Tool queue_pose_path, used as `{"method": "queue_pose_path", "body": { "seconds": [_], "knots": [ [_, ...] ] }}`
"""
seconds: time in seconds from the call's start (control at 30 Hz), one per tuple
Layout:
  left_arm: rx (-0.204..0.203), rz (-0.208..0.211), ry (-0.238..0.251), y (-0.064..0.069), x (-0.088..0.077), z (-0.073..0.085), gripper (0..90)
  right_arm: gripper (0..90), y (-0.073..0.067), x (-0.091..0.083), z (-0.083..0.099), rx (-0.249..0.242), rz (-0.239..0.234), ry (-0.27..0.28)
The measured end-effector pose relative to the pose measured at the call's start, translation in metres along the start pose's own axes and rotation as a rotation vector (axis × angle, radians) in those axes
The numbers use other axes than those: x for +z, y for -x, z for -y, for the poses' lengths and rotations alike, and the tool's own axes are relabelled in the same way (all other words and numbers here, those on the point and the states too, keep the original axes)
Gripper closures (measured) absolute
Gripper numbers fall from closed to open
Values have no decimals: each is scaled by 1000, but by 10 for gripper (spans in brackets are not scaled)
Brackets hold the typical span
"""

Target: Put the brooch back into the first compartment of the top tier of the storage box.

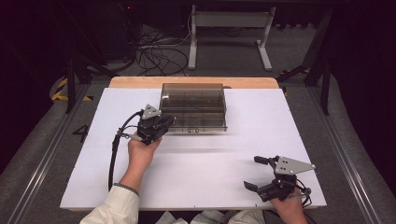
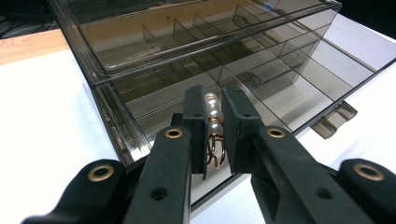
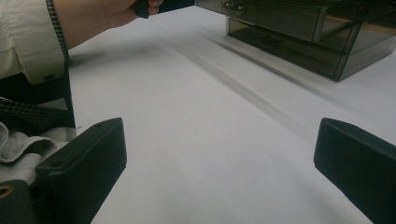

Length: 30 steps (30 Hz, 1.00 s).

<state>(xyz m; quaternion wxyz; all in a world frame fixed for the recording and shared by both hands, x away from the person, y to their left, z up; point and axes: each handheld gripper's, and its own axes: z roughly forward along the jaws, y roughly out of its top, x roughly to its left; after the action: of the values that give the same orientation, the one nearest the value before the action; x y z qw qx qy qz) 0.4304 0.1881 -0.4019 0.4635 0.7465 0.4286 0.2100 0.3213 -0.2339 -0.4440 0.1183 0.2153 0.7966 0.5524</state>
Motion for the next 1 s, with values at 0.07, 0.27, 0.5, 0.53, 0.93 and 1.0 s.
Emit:
{"method": "queue_pose_path", "body": {
  "seconds": [0.07, 0.27, 0.5, 0.53, 0.93, 1.0],
  "knots": [
    [-5, 15, 12, -1, -1, 0, 776, 30, 0, 0, 0, 0, 0, -1],
    [20, 46, 82, 2, -13, -5, 618, 30, 0, 1, 0, 1, -2, -3],
    [64, 97, 129, 9, -30, -9, 447, 30, 2, 3, -1, 7, -9, 1],
    [62, 107, 134, 10, -31, -9, 401, 29, 2, 4, -1, 4, -11, 4],
    [102, 92, 180, 13, -46, -11, 188, 29, 2, 5, -2, 3, -14, 6],
    [105, 87, 189, 13, -49, -11, 169, 29, 2, 5, -2, 5, -15, 6]
  ]
}}
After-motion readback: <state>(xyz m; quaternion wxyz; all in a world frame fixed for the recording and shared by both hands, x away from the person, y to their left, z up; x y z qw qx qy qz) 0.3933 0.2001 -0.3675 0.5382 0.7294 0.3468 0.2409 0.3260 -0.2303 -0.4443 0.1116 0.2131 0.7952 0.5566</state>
